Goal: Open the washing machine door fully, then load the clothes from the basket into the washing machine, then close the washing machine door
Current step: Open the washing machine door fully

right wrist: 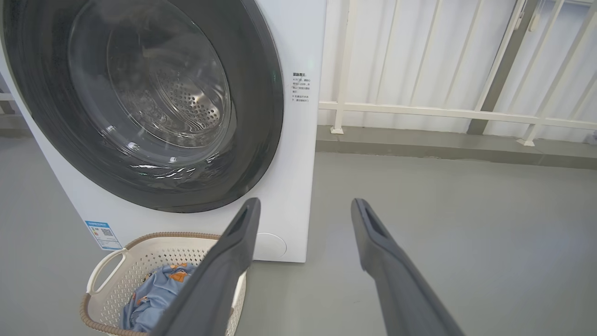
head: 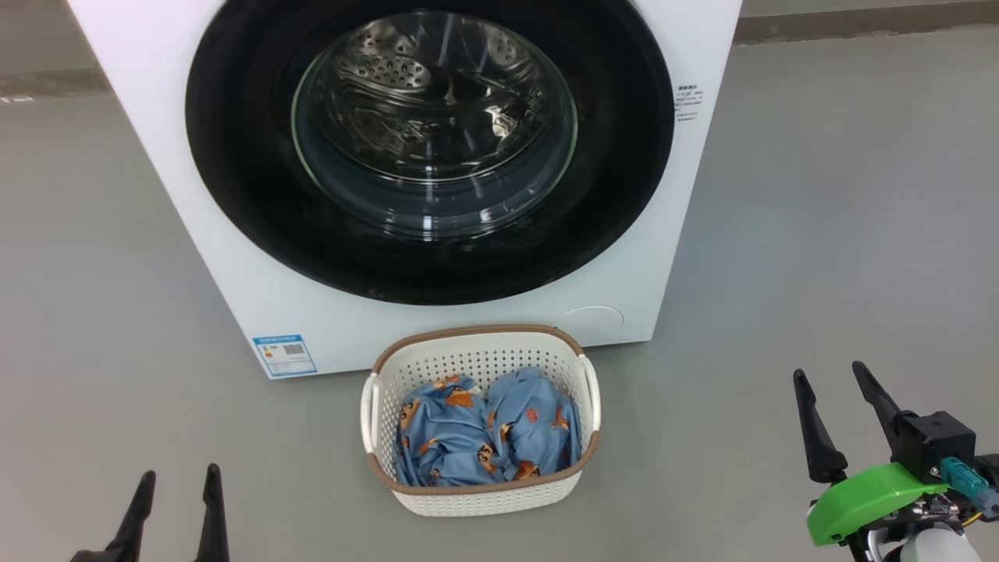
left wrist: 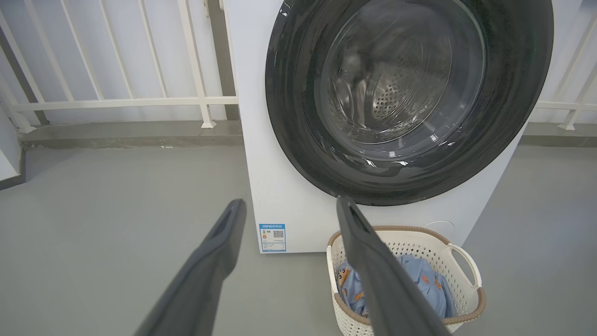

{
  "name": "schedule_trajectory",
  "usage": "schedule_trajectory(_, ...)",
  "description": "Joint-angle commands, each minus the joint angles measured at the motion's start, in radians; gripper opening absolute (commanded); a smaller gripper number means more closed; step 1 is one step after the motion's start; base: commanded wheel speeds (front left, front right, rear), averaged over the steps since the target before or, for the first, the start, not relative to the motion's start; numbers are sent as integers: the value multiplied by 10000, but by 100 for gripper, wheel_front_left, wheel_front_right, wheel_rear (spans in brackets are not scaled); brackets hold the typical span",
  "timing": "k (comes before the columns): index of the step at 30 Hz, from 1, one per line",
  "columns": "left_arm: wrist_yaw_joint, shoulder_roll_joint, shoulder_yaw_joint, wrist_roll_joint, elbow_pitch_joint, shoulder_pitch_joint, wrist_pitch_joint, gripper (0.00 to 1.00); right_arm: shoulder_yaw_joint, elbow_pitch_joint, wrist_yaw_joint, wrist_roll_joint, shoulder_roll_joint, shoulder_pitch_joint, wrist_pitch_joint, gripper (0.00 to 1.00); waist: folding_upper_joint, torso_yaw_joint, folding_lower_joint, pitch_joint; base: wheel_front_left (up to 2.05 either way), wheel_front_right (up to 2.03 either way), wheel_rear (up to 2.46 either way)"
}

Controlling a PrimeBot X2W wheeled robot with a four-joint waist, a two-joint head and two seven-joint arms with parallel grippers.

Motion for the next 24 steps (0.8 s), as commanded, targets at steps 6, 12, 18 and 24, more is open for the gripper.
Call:
schedule_trajectory(6,-20,143,347,138,-212,-367,-120,100,122,-313,-11,-19,-86,-197,-122,100,0,22,0,41,106,106,-212)
schedule_trajectory(12,-29,113,399,-38,-344,-411,-120,100,76,-361,-11,-18,-51,-200,-122,100,0,37,0,97,123,123,-245)
schedule_trajectory(18,-33,76,383,-72,-425,-387,-120,100,37,-436,-11,-35,-25,-200,-122,100,0,47,0,147,99,99,-198)
schedule_trajectory(24,-36,44,341,-67,-418,-407,-120,100,48,-402,-11,-1,-51,-260,-122,100,0,56,0,172,53,53,-107)
